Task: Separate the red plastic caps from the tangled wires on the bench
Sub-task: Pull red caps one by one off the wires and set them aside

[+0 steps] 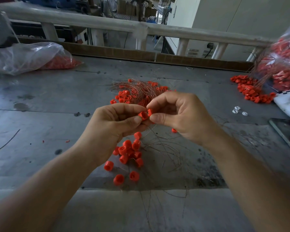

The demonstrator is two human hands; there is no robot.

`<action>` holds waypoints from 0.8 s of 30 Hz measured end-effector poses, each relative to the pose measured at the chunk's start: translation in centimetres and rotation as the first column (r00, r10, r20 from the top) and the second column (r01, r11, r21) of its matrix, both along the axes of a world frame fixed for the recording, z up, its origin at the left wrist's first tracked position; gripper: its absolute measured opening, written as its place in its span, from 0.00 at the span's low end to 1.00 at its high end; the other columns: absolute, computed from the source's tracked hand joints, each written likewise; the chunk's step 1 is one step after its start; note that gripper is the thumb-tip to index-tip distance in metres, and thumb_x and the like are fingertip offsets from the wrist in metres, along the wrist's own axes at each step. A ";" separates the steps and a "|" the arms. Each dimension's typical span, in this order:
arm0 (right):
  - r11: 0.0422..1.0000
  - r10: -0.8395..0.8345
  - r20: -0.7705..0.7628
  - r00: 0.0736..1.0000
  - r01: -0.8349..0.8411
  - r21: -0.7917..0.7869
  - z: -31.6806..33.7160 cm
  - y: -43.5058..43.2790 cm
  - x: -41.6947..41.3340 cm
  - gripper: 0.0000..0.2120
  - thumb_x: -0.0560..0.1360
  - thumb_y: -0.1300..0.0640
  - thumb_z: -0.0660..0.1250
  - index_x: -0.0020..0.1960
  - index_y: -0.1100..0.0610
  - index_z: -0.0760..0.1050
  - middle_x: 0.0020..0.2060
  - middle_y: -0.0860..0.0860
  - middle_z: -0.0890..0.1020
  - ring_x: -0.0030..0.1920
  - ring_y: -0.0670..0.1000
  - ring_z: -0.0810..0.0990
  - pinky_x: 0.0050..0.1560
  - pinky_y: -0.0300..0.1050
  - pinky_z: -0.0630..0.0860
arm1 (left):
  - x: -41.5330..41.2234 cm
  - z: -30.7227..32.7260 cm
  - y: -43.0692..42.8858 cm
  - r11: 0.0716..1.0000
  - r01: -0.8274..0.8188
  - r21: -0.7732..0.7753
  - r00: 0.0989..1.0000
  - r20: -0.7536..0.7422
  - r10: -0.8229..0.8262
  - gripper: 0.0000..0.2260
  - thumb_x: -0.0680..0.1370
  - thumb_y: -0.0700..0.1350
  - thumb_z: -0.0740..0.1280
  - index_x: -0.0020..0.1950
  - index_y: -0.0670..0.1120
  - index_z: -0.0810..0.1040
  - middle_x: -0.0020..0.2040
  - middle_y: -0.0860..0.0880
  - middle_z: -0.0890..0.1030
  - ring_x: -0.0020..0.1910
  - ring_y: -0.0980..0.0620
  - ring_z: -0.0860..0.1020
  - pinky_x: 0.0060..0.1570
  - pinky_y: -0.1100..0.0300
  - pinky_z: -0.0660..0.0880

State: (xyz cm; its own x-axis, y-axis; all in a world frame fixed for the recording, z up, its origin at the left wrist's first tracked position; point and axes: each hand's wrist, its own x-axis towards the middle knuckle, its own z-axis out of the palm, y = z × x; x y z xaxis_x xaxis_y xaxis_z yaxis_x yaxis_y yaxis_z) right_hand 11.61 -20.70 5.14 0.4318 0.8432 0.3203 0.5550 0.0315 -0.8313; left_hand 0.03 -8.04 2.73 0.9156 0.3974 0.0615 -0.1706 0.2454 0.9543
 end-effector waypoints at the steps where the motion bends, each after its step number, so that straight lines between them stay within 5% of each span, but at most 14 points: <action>1: 1.000 -0.004 0.024 1.000 0.004 -0.007 -0.1 0.1 -0.1 0.10 0.67 0.64 0.72 0.42 0.51 0.78 0.36 0.44 0.81 0.39 0.41 0.81 0.38 0.30 0.75 | 0.0 0.0 0.0 1.000 -0.013 0.001 1.000 -0.007 0.013 0.09 0.62 0.35 0.66 0.36 0.44 0.84 0.37 0.44 0.84 0.38 0.50 0.83 0.38 0.64 0.79; 4: 0.999 -0.041 0.092 0.995 0.042 -0.010 -0.4 0.2 -0.3 0.11 0.66 0.65 0.73 0.43 0.50 0.78 0.39 0.44 0.81 0.41 0.44 0.82 0.45 0.37 0.79 | 0.0 0.0 -0.1 0.999 -0.047 0.012 0.999 -0.023 0.047 0.09 0.61 0.36 0.67 0.35 0.45 0.84 0.36 0.44 0.84 0.37 0.50 0.83 0.38 0.64 0.79; 14: 0.990 -0.124 0.295 0.947 0.140 -0.033 -0.5 0.3 -1.0 0.11 0.66 0.63 0.74 0.48 0.57 0.81 0.38 0.37 0.78 0.41 0.39 0.80 0.46 0.32 0.77 | 0.0 -0.3 -0.1 0.983 -0.068 0.173 0.996 -0.043 0.077 0.12 0.61 0.38 0.68 0.43 0.43 0.80 0.36 0.46 0.84 0.36 0.52 0.83 0.37 0.66 0.78; 24: 0.989 -0.127 0.386 0.914 0.147 -0.021 -0.8 0.2 -0.9 0.11 0.65 0.65 0.74 0.48 0.63 0.81 0.41 0.53 0.84 0.45 0.38 0.77 0.46 0.25 0.72 | 0.0 -0.5 -0.3 0.965 -0.080 0.249 0.995 -0.029 0.090 0.11 0.61 0.38 0.68 0.42 0.44 0.80 0.37 0.47 0.84 0.37 0.52 0.83 0.38 0.67 0.77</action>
State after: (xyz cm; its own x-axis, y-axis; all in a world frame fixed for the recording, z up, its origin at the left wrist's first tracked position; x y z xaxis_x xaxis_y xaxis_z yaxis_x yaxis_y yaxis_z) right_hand 10.74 -20.53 4.31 0.3968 0.8032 0.4444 0.8268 -0.1025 -0.5530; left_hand 0.06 -8.33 2.27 0.8828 0.4510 0.1318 -0.1410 -0.0133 0.9899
